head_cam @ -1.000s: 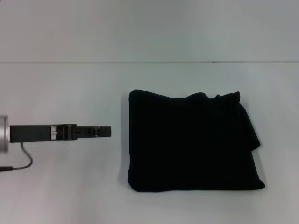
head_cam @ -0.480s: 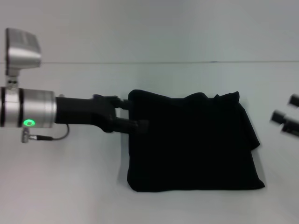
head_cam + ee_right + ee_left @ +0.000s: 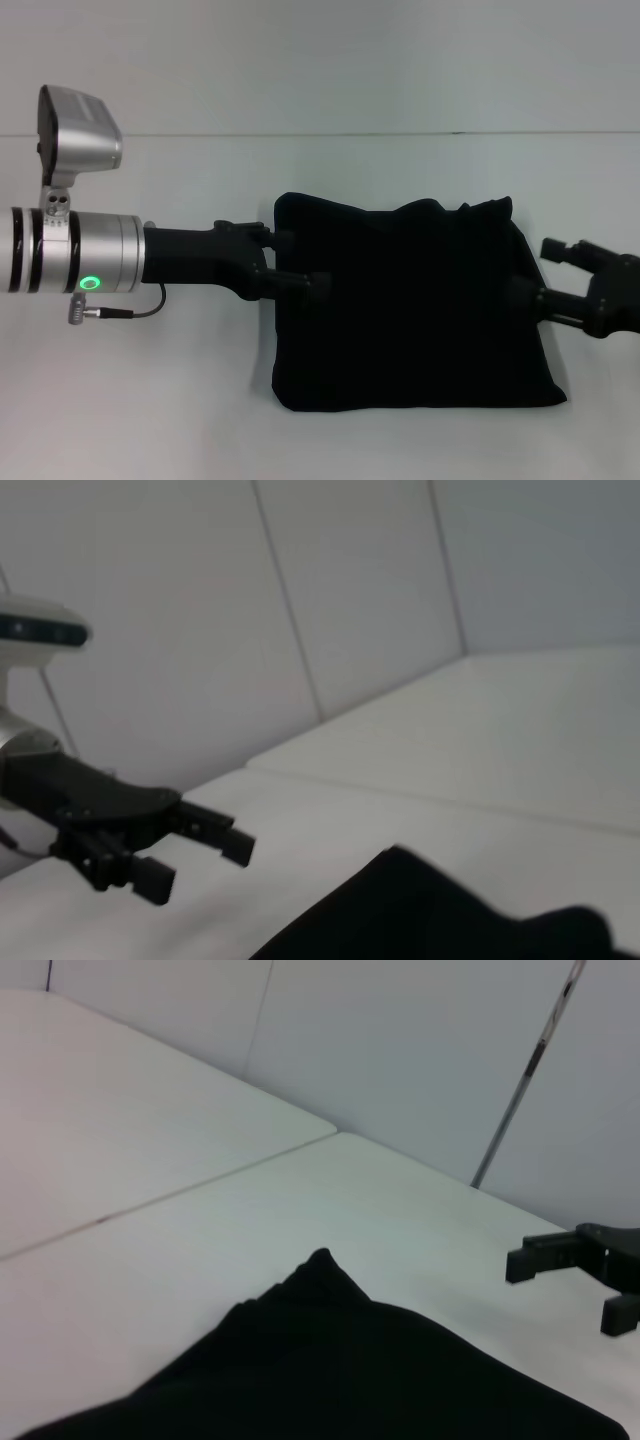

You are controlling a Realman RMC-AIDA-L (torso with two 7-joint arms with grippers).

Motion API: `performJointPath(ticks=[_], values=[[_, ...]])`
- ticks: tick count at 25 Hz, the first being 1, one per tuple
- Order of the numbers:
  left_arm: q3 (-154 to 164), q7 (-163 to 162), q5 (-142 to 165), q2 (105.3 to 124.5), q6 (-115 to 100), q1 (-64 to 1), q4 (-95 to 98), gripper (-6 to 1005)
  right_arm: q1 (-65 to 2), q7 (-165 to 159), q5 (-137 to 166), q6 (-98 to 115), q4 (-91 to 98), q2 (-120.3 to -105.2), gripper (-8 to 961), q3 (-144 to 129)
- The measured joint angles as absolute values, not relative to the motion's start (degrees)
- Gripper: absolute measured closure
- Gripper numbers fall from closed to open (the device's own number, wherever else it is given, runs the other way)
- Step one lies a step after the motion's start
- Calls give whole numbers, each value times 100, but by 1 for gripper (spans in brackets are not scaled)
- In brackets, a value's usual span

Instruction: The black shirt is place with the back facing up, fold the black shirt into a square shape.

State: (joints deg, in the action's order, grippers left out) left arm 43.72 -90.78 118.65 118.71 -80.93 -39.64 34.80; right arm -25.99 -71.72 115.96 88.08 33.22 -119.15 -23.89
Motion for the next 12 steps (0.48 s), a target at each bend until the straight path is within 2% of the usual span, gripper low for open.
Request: performJointPath(ticks=[12], values=[[5009,-9664,11888,11814,-8142,-3895,3539,49,-2808,-8053,12279,8821,3413,-11835,74,-2476]])
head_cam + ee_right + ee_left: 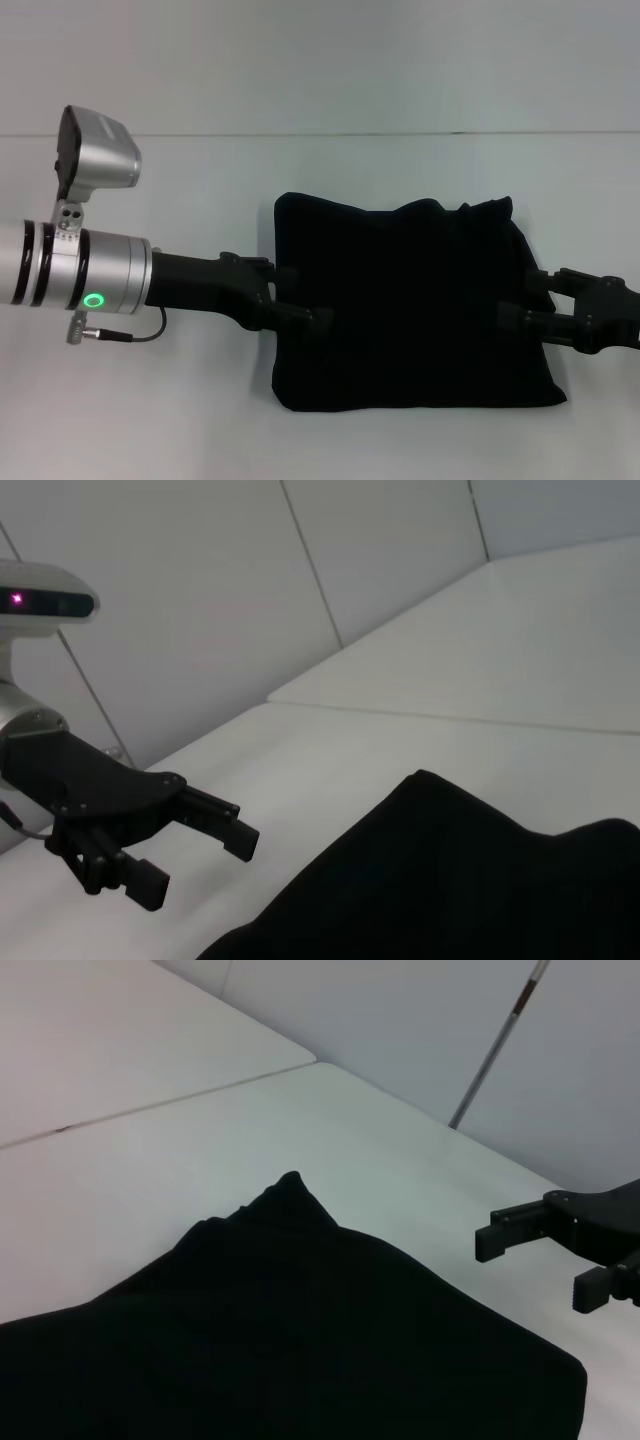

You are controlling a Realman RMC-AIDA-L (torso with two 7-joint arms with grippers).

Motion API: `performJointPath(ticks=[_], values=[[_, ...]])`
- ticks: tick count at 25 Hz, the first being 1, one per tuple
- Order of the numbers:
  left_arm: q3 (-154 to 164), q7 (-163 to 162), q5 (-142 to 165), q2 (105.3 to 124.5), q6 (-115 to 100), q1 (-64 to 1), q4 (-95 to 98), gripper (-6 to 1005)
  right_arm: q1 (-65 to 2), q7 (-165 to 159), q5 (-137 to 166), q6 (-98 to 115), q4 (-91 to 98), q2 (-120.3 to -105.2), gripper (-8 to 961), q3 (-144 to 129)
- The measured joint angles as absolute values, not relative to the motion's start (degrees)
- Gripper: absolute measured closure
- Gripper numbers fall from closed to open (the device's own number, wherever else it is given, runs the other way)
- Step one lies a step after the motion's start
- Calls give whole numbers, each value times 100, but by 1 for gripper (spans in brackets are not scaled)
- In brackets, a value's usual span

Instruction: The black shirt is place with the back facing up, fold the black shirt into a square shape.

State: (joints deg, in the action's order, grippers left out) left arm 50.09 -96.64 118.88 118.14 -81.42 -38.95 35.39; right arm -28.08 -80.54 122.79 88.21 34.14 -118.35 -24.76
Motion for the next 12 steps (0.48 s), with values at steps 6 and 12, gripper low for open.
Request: performJointPath(ticks=[6,12], values=[[4957,-9715,11850,11841,-8083,-3893,3589,50,-2775,-7888,12292,8811,3421,-11796,74,-2535],[4907,-9150,11672,11991,-8058,-3834,3606,50,-2760,-7435,12296,8778,3427,-11830,74,-2574]])
